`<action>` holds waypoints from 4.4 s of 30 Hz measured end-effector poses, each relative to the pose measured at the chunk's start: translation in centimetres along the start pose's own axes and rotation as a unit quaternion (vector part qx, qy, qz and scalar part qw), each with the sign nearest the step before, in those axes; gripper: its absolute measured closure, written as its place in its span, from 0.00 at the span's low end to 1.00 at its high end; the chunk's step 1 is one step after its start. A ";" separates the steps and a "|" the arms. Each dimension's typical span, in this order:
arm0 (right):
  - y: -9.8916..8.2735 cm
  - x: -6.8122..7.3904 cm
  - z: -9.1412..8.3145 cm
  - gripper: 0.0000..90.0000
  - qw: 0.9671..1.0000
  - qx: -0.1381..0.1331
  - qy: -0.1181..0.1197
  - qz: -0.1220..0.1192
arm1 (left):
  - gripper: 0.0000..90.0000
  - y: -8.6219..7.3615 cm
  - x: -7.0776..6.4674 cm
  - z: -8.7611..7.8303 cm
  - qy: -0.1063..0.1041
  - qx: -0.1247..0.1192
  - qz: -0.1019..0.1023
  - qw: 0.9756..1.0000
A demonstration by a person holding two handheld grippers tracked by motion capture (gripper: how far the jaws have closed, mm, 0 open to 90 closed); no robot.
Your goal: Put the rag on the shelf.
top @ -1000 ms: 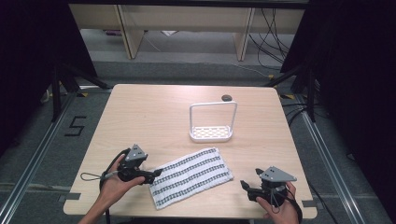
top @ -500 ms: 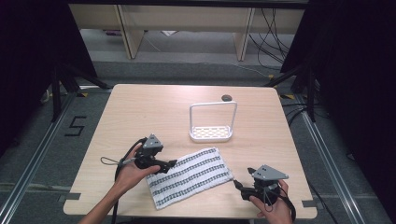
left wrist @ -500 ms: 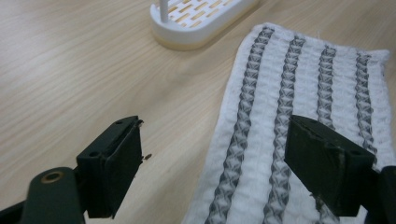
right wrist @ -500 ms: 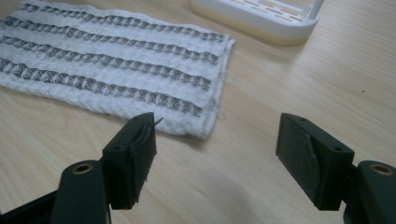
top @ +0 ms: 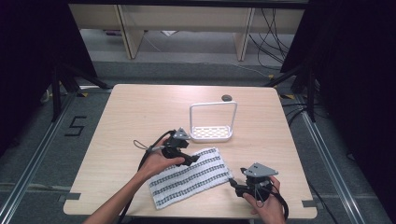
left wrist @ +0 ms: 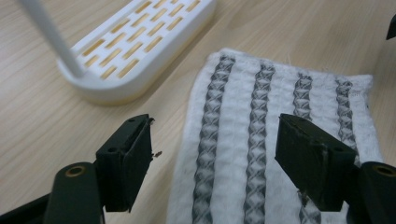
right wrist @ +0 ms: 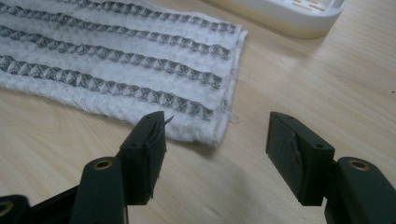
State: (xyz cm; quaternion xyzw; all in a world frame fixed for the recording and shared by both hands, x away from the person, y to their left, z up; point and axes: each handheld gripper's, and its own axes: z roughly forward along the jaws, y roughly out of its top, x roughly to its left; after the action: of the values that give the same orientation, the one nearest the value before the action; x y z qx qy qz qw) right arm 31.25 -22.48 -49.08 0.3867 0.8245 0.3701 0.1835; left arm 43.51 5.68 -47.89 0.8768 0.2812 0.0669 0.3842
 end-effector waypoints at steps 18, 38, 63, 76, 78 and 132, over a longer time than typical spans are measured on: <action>0.8 0.2 2.6 0.54 0.999 0.027 0.006 -0.015 | 0.42 3.3 -0.2 5.6 -0.030 0.029 0.046 0.998; 0.7 -0.1 3.5 0.65 0.998 0.049 0.022 0.029 | 0.64 4.1 -0.2 7.7 -0.041 0.040 0.079 0.995; 4.2 -2.7 0.6 0.96 0.999 -0.038 0.015 0.002 | 0.95 6.0 -0.8 1.1 -0.026 -0.059 0.040 0.997; 10.9 -3.4 -4.0 0.96 0.993 -0.110 0.003 -0.031 | 0.94 9.9 -2.6 -7.7 0.024 -0.140 0.041 0.989; 12.3 -3.6 -5.0 0.96 0.992 -0.123 0.001 -0.037 | 0.94 10.6 -2.8 -8.9 0.030 -0.151 0.042 0.987; 28.5 -10.2 -4.9 0.96 0.982 -0.177 -0.048 -0.043 | 0.94 20.8 3.8 -12.5 0.118 -0.191 -0.018 0.974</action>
State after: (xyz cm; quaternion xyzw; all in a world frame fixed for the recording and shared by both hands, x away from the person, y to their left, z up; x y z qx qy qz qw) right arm 49.14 -20.53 -24.26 0.3294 0.7523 0.4825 0.3044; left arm 51.74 4.33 -24.72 0.7678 0.3224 0.2155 0.5099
